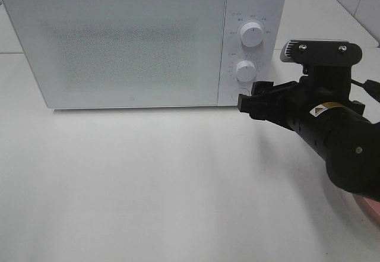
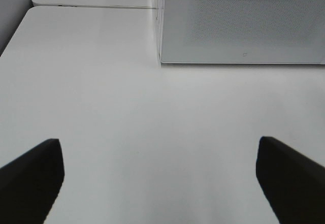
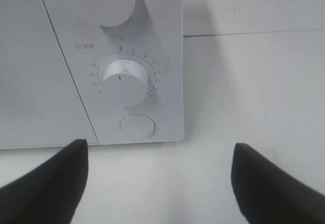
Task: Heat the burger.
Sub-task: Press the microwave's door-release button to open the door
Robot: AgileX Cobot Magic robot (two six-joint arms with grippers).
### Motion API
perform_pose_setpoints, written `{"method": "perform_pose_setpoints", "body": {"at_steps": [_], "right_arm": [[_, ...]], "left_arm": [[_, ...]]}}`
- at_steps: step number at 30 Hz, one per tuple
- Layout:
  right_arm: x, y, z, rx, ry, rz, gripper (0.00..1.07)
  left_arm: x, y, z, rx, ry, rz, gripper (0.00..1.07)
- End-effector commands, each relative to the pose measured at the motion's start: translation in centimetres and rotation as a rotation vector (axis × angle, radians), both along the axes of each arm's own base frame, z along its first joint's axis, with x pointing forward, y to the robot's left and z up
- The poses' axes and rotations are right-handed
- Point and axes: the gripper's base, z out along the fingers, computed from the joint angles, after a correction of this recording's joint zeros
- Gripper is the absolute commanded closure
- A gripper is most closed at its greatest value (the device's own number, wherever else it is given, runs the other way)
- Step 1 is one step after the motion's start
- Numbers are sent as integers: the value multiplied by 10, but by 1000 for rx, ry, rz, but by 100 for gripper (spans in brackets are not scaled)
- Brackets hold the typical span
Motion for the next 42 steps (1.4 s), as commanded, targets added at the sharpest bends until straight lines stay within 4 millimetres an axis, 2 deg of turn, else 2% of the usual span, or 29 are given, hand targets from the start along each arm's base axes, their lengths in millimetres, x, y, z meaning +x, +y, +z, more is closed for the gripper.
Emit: {"method": "perform_pose_setpoints", "body": {"at_steps": [1, 2, 3, 4, 6, 8, 12, 13, 14, 15, 16, 18, 19, 20, 26, 29, 34, 42], "right_arm": [[-1, 0, 0, 172, 19, -67, 38], [-1, 1, -1, 270, 38, -105, 41], [-1, 1, -1, 270, 38, -105, 41], [-1, 1, -2, 379, 54, -150, 44], [-2, 1, -2, 431, 60, -171, 47], [-2, 2, -3, 558, 85, -218, 53], [-2, 3, -4, 676, 105, -260, 61], [-2, 4, -4, 707, 109, -273, 67], [-2, 4, -4, 707, 109, -273, 67], [-2, 4, -4, 763, 114, -298, 74], [-2, 4, -4, 763, 114, -298, 74], [-2, 4, -4, 862, 123, -342, 84], [-2, 4, -4, 862, 123, -342, 84], [-2, 4, -4, 928, 128, -372, 90], [-3, 4, -4, 1069, 151, -437, 103], [-4, 6, -6, 1116, 191, -451, 107], [-6, 9, -9, 1171, 250, -468, 107], [-4, 9, -12, 1200, 244, -507, 107]], "left_arm": [[1, 0, -2, -1, 5, 1, 9], [1, 0, -2, -1, 5, 1, 9], [1, 0, -2, -1, 5, 1, 9], [1, 0, -2, -1, 5, 1, 9], [1, 0, -2, -1, 5, 1, 9], [1, 0, -2, -1, 5, 1, 9], [1, 0, -2, -1, 5, 1, 9], [1, 0, -2, -1, 5, 1, 9], [1, 0, -2, -1, 5, 1, 9], [1, 0, -2, -1, 5, 1, 9], [1, 0, -2, -1, 5, 1, 9], [1, 0, -2, -1, 5, 1, 9], [1, 0, -2, -1, 5, 1, 9], [1, 0, -2, -1, 5, 1, 9], [1, 0, -2, -1, 5, 1, 9], [1, 0, -2, -1, 5, 1, 9], [1, 0, -2, -1, 5, 1, 9], [1, 0, -2, -1, 5, 1, 9]]}}
